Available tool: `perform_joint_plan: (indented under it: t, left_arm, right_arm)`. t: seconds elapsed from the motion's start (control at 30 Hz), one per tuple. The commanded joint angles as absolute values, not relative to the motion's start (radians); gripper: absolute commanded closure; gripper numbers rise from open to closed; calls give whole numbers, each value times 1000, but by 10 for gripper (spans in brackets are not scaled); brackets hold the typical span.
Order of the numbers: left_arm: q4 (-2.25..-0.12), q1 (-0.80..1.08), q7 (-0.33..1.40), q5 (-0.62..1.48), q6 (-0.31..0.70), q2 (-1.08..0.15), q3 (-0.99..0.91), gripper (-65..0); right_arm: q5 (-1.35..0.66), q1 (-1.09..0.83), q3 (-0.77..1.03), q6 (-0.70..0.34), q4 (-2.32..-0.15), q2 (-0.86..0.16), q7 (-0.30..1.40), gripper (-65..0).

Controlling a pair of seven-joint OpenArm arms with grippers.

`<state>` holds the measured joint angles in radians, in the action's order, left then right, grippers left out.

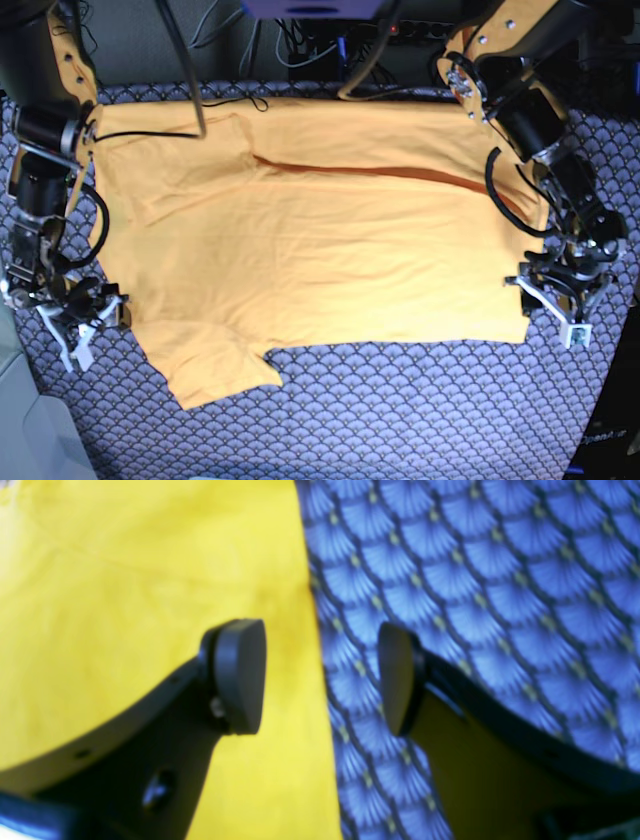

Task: Fold the T-shirt properly
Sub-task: 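Move both grippers to the hem corners and grasp them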

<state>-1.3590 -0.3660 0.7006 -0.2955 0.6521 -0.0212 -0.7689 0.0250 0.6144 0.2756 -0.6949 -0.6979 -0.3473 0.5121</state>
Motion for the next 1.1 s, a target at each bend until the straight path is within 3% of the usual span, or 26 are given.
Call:
perform_joint_plan:
  t: [0.0, 0.37, 1.07]
  left_arm:
    - [-1371, -395, 687, -291, 647, -33, -768, -358]
    - [-1428, -358, 693, -291, 647, -33, -766, -358]
    - [-1633, -234, 696, -286, 656, 24, -768, -358]
  right_arm:
    - [30, 661, 280, -698, -684, -360, 470, -360]
    - [90, 765, 280, -698, -409, -332, 222, -362]
    - [85, 696, 285, -698, -394, -348, 173, -360]
